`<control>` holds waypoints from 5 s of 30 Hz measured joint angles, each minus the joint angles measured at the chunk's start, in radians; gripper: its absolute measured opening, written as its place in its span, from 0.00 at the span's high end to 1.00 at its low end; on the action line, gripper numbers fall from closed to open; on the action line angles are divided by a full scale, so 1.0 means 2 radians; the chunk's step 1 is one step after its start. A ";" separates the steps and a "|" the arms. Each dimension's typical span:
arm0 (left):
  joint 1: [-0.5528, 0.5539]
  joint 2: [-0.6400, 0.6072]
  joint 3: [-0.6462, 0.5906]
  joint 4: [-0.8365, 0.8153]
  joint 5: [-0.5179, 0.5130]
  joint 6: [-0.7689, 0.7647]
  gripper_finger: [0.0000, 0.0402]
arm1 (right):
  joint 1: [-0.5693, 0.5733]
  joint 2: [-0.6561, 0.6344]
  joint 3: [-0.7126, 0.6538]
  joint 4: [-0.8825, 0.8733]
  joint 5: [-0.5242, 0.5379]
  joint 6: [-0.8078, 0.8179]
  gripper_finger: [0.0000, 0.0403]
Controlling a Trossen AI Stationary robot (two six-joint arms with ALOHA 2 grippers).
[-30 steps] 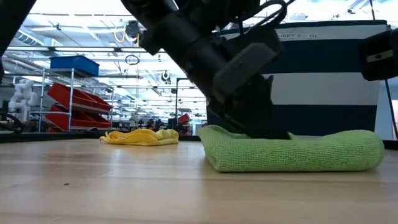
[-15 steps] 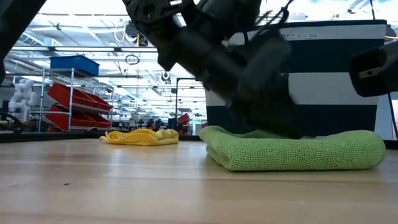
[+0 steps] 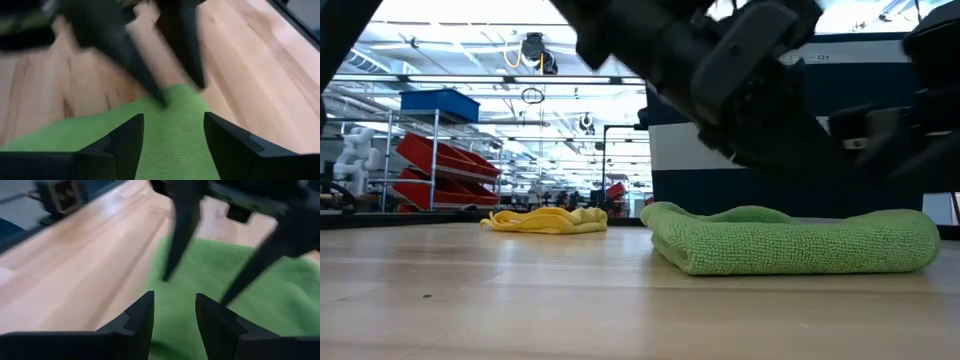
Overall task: Fold towel
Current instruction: Fold the green towel, then adjust the blue bin
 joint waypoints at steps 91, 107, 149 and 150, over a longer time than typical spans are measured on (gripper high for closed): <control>-0.080 0.000 0.179 -0.374 -0.178 0.019 0.47 | 0.085 -0.318 0.078 -0.725 -0.149 0.386 0.67; -0.074 0.000 0.179 -0.356 -0.244 0.057 0.47 | 0.087 -0.320 0.229 -0.659 -0.008 0.117 0.67; -0.077 0.000 0.179 -0.325 -0.179 -0.004 0.47 | -0.164 -0.320 0.394 -0.923 0.112 -0.060 0.67; -0.077 0.000 0.179 -0.325 -0.179 -0.004 0.47 | -0.176 -0.320 0.394 -0.922 0.096 -0.064 0.67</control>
